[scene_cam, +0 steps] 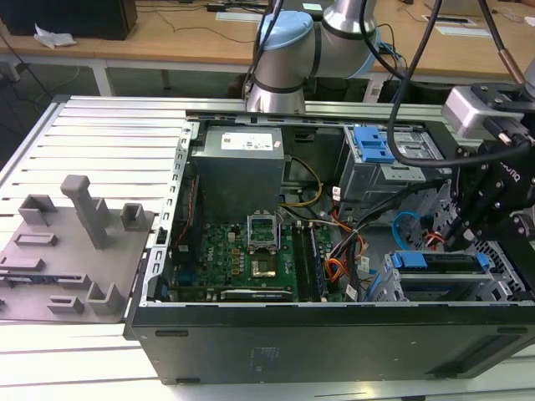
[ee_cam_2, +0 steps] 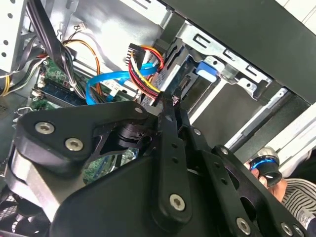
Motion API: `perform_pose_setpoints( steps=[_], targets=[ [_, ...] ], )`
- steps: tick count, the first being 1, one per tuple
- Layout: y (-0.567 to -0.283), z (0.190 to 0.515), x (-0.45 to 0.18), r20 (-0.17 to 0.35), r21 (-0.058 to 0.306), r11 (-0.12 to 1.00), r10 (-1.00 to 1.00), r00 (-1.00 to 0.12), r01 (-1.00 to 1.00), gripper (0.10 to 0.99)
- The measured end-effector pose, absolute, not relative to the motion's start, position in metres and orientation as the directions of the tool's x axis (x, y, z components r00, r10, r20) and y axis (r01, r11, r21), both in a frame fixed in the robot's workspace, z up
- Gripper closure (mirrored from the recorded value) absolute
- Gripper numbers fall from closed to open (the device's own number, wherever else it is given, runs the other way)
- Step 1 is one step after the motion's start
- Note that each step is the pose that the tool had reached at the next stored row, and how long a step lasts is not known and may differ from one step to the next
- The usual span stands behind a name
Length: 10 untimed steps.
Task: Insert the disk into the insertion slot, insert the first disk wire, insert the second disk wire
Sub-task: 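Insert the first disk wire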
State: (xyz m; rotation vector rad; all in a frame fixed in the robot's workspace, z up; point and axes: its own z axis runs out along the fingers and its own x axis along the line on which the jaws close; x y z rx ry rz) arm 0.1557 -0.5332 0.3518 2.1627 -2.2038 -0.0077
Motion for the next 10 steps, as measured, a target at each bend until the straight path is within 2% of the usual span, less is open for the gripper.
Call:
perform_pose_setpoints(
  steps=[10],
  targets=[
    [-0.5430, 0.3517, 0.1557, 0.035, 0.041, 0.020, -0.999, -0.018, -0.999, 0.925]
  ],
)
